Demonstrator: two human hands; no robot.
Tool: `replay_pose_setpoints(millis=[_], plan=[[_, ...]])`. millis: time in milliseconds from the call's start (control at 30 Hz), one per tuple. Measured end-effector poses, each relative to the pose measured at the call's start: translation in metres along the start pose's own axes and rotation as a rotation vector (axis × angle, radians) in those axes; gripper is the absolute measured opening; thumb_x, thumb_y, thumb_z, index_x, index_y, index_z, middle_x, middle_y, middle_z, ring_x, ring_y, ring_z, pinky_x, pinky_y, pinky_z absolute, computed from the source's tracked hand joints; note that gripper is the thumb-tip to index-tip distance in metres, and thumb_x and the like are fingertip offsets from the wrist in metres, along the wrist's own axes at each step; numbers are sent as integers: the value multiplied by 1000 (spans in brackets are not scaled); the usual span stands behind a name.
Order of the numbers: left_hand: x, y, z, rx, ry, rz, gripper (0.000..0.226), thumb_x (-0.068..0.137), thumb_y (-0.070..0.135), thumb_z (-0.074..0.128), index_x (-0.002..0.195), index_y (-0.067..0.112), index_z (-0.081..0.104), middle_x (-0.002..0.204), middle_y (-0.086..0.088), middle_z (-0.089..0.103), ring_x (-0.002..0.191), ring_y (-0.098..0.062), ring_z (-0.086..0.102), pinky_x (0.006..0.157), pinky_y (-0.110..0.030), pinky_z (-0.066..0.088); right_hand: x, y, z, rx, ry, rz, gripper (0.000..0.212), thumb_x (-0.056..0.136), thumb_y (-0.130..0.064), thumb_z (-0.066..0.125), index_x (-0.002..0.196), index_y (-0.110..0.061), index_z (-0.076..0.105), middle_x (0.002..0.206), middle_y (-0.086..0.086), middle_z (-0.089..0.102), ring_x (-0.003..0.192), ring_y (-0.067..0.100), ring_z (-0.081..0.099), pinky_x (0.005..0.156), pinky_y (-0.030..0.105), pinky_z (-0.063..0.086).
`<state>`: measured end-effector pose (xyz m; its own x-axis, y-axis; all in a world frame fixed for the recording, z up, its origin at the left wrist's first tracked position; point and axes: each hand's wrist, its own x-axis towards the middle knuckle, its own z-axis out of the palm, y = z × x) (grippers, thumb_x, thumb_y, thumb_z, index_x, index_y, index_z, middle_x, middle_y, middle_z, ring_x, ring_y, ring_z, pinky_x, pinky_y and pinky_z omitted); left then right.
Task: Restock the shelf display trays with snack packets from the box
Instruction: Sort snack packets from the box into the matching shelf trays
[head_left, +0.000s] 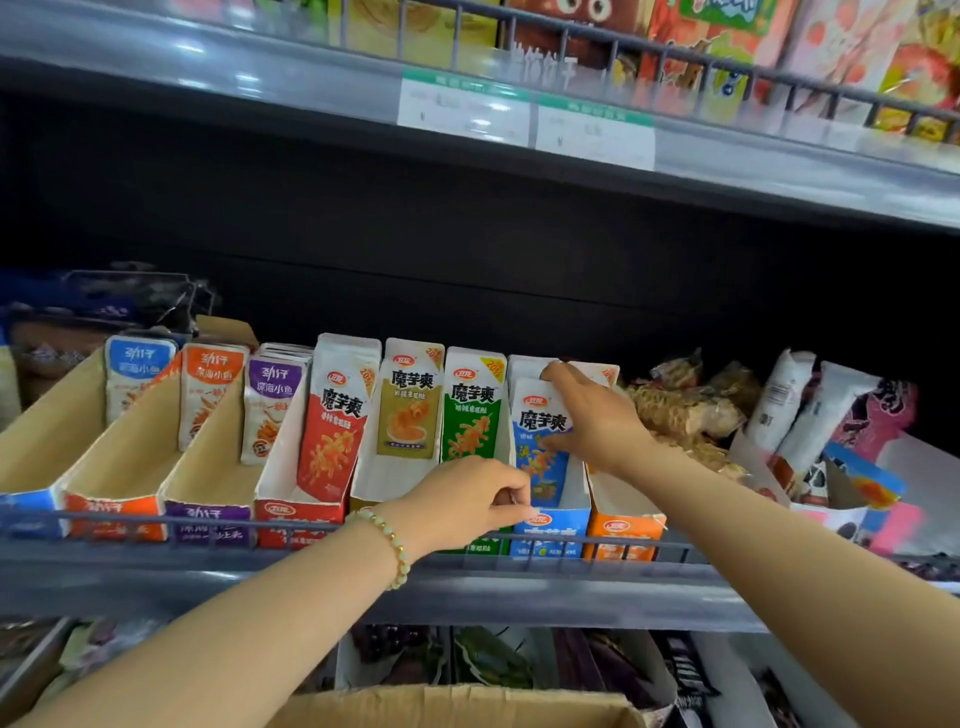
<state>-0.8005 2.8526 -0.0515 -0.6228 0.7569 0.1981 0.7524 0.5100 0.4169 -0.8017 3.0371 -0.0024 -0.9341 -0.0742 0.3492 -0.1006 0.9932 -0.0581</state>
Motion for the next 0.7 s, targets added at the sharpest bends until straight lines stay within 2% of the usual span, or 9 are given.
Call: replay_pose_setpoints(millis=[67, 133, 200, 267, 400, 533, 600, 700], plan=[[0, -1, 0, -5, -1, 4, 18, 94, 36, 56, 84, 22, 61, 68, 13, 51, 60, -2, 44, 56, -18, 32, 2, 0, 3, -31, 48, 19, 63, 77, -27, 77, 126, -20, 39, 130, 0, 49, 115, 21, 52, 78, 28, 37], [0, -2, 0, -2, 2, 11, 18, 94, 36, 56, 84, 22, 61, 68, 13, 51, 60, -2, 44, 56, -19, 32, 4, 0, 4, -98, 100, 8, 64, 78, -30, 76, 129, -19, 39, 132, 0, 45, 120, 20, 45, 89, 29, 36], [0, -2, 0, 0, 7, 17, 18, 94, 36, 56, 83, 24, 60, 67, 13, 51, 60, -3, 44, 56, -19, 32, 6, 2, 7, -136, 126, -40, 70, 79, -30, 75, 137, -20, 37, 142, -1, 37, 129, 18, 36, 101, 29, 32], [0, -3, 0, 4, 12, 19, 19, 94, 37, 56, 82, 24, 60, 66, 13, 51, 60, -3, 44, 55, -19, 31, 8, 6, 11, -54, 102, -67, 78, 80, -24, 75, 144, -24, 32, 154, -3, 26, 138, 16, 29, 108, 29, 30], [-1, -3, 1, 10, 22, 11, 19, 93, 40, 55, 81, 26, 59, 68, 13, 52, 60, -3, 45, 55, -19, 32, 12, 11, 16, 65, 47, -67, 95, 79, -16, 76, 150, -35, 18, 158, -4, 21, 142, 17, 26, 110, 33, 33], [-4, -2, 4, 52, 49, 7, 18, 95, 40, 52, 84, 28, 59, 71, 14, 53, 64, -3, 47, 58, -21, 34, 13, 14, 16, 62, 55, -52, 96, 79, -20, 76, 151, -37, 16, 158, -2, 22, 141, 18, 27, 110, 35, 33], [-7, 0, 5, 77, 65, 0, 21, 96, 42, 48, 92, 26, 61, 81, 12, 60, 72, -6, 53, 65, -28, 44, 12, 16, 16, 62, 66, -51, 93, 80, -22, 76, 151, -36, 17, 158, -2, 22, 141, 19, 27, 111, 35, 31], [-13, 3, 7, 136, 68, -18, 29, 97, 44, 45, 120, 30, 56, 117, 8, 62, 103, -11, 56, 85, -36, 49, 4, 17, 14, 96, 84, -53, 88, 83, -24, 73, 151, -36, 17, 158, -1, 21, 142, 20, 26, 113, 37, 28]])
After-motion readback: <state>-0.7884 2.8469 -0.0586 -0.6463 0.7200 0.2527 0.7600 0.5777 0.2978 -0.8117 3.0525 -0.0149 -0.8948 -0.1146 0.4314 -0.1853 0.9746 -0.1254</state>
